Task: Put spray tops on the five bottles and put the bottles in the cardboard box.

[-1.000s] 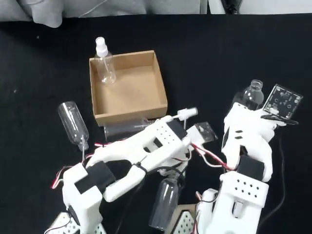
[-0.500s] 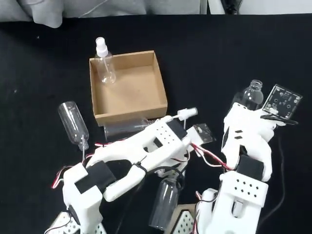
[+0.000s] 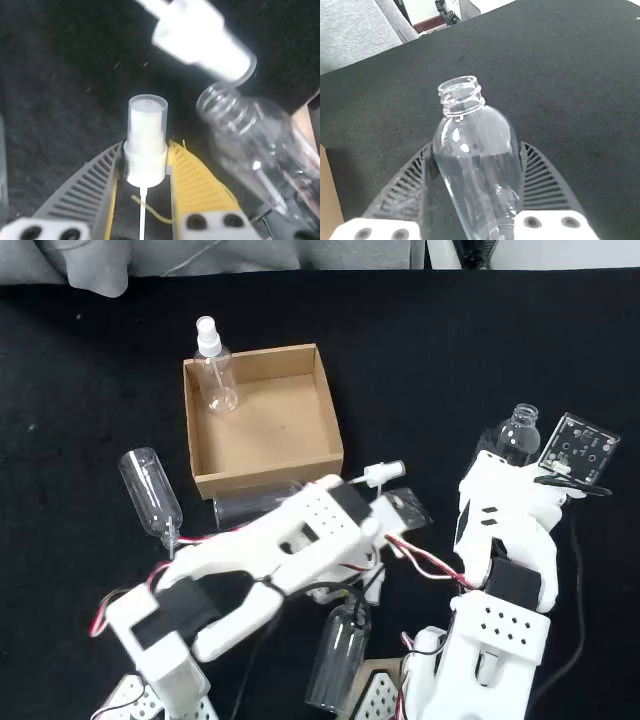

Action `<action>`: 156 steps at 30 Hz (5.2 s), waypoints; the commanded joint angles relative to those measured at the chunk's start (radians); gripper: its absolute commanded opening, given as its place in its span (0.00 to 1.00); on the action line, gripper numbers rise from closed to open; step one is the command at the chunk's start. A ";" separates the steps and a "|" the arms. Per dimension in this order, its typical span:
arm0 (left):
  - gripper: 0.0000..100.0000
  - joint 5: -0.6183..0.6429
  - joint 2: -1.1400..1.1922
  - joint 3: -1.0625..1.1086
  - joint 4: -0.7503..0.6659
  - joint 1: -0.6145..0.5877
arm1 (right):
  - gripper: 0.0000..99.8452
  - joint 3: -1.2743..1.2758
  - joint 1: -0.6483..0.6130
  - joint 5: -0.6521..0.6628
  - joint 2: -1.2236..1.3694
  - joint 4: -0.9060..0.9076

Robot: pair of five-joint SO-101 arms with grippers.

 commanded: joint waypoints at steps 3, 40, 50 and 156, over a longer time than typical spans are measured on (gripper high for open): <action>0.03 0.008 -0.189 0.062 -0.017 -0.059 | 0.10 -0.007 0.017 -0.011 -0.027 -0.028; 0.03 0.264 -0.539 0.120 -0.061 -0.295 | 0.10 0.008 -0.132 0.046 -0.027 -0.025; 0.03 0.470 -0.615 0.110 -0.063 -0.381 | 0.10 0.018 -0.241 0.038 -0.028 -0.025; 0.03 1.060 -1.494 0.602 -0.572 -0.918 | 0.10 0.317 -0.756 0.334 -0.410 0.032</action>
